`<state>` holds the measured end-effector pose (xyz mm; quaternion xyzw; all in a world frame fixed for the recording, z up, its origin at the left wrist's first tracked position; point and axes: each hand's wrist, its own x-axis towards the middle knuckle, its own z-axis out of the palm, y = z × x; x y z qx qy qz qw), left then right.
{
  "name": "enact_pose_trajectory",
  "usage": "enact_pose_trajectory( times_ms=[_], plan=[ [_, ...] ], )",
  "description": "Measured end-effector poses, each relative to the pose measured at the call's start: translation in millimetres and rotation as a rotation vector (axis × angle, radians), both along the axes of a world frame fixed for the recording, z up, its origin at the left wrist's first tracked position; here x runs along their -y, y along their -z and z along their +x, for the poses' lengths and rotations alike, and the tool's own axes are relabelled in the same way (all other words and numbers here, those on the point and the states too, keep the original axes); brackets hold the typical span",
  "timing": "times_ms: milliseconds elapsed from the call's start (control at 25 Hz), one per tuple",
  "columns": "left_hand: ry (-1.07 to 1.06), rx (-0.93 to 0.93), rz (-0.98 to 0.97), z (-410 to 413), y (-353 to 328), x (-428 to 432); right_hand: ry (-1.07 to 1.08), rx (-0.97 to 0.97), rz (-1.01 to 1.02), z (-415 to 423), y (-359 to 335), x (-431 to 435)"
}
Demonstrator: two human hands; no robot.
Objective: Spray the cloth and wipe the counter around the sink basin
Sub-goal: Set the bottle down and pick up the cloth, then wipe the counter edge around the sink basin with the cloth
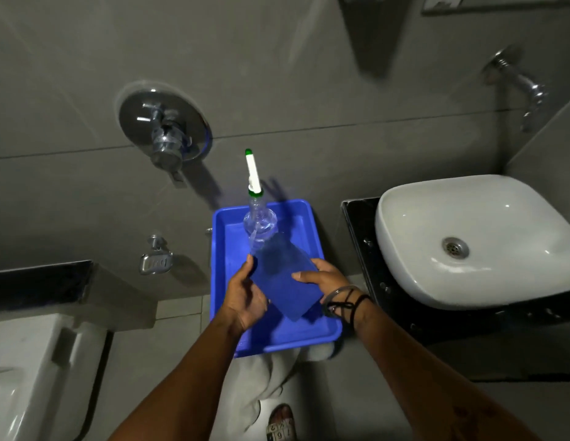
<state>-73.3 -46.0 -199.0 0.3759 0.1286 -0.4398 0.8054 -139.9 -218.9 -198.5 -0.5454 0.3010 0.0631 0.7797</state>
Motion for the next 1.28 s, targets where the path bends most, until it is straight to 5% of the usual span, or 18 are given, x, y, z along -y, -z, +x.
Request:
enact_pose_trajectory(
  times_ms=[320,440,520,720,840,920,1080,1280],
  plan=[
    [-0.103,-0.061,0.025,-93,-19,71,-0.047,-0.088,0.121,-74,-21,36],
    [-0.172,-0.058,0.056,-130,-4,93,-0.19,-0.202,-0.235,-110,-18,79],
    [-0.2,-0.05,0.141,-150,6,110,-0.161,-0.075,-0.483,-131,-15,112],
    [-0.212,0.21,0.583,-190,19,170,0.01,0.068,-0.586,-158,-26,201],
    [-0.049,0.643,1.106,-203,45,207,0.031,0.067,-0.607,-174,-22,230],
    [0.154,0.695,1.346,-214,66,230,0.041,0.071,-0.616,-183,-14,236],
    [0.497,0.784,1.387,-242,99,283,0.067,0.084,-0.576,-198,2,247],
    [0.566,0.938,1.391,-242,122,274,0.005,0.088,-0.609,-196,4,255]
  ],
)
